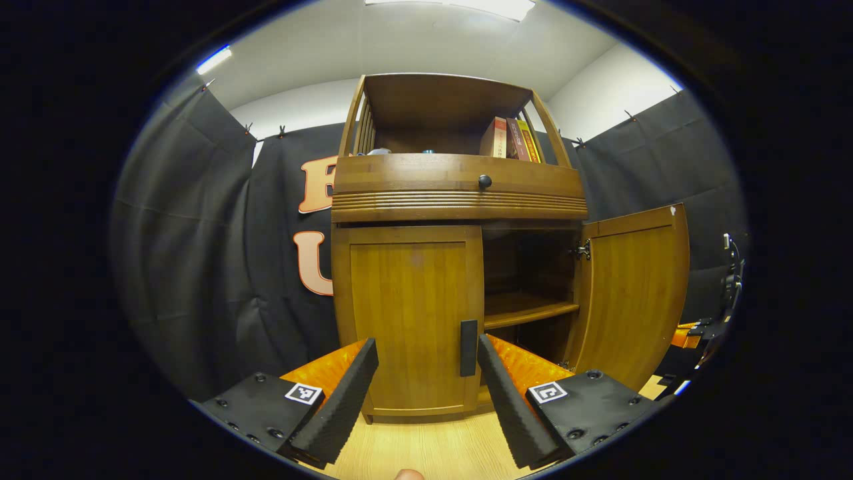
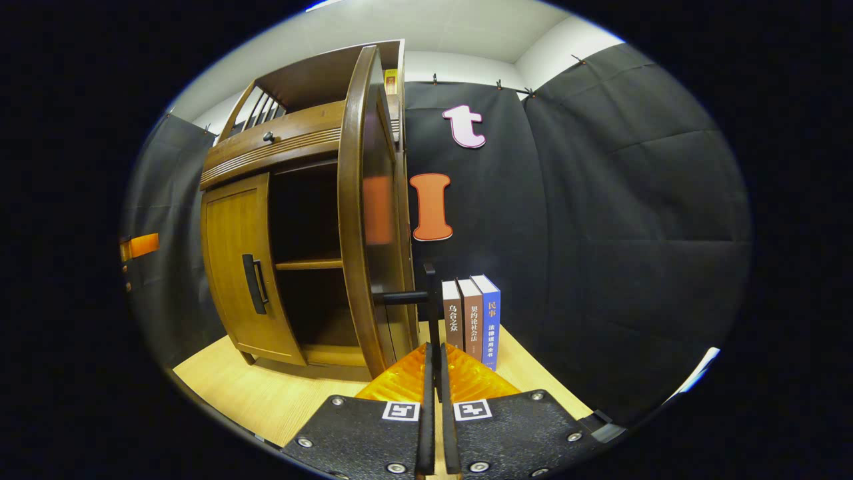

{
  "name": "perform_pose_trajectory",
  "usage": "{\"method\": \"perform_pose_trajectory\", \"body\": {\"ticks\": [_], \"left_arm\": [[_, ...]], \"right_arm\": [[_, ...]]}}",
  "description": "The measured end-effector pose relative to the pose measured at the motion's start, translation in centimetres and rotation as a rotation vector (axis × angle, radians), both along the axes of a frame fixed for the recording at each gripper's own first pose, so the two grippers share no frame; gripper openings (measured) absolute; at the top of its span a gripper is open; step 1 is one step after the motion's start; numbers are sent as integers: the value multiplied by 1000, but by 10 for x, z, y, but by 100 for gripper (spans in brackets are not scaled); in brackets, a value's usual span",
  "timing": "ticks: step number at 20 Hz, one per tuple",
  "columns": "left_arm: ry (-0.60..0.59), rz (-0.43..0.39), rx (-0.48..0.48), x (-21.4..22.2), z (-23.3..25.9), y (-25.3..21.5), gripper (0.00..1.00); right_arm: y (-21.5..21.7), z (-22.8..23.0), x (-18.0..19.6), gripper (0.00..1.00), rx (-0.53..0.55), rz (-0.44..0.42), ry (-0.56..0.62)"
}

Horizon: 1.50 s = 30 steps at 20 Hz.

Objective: Open the right door of the double-door shoe cabinet with the right hand, and open the left door with the left hand.

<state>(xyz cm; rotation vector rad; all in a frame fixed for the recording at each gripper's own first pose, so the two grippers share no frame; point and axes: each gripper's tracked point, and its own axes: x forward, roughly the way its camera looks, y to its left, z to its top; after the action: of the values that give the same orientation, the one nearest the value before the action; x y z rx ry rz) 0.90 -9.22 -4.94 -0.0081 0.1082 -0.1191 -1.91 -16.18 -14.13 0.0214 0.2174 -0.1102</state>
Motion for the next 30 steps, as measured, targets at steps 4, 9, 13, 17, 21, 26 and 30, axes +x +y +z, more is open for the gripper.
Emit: {"method": "perform_pose_trajectory", "body": {"ticks": [4,9,13,17,21,26,30], "left_arm": [[11,-10,-2,10,-8,-15,95],[37,-25,-7,30,-28,-38,96],[61,-37,-12,50,-51,-56,96],[45,-36,4,75,-70,-72,97],[38,-40,4,98,-82,-80,98],[59,-35,16,129,-103,-88,99],[96,-30,-12,153,-127,-91,98]], "right_arm": [[-22,11,-9,1,1,-35,-26],[-19,22,-22,20,51,-16,-35],[-16,34,-27,20,46,-12,-56],[-15,47,-34,38,13,-19,-85],[-19,50,-35,51,5,-34,-88],[-26,59,-37,87,-26,-60,-113],[-24,60,-39,70,-39,-59,-116]]}}
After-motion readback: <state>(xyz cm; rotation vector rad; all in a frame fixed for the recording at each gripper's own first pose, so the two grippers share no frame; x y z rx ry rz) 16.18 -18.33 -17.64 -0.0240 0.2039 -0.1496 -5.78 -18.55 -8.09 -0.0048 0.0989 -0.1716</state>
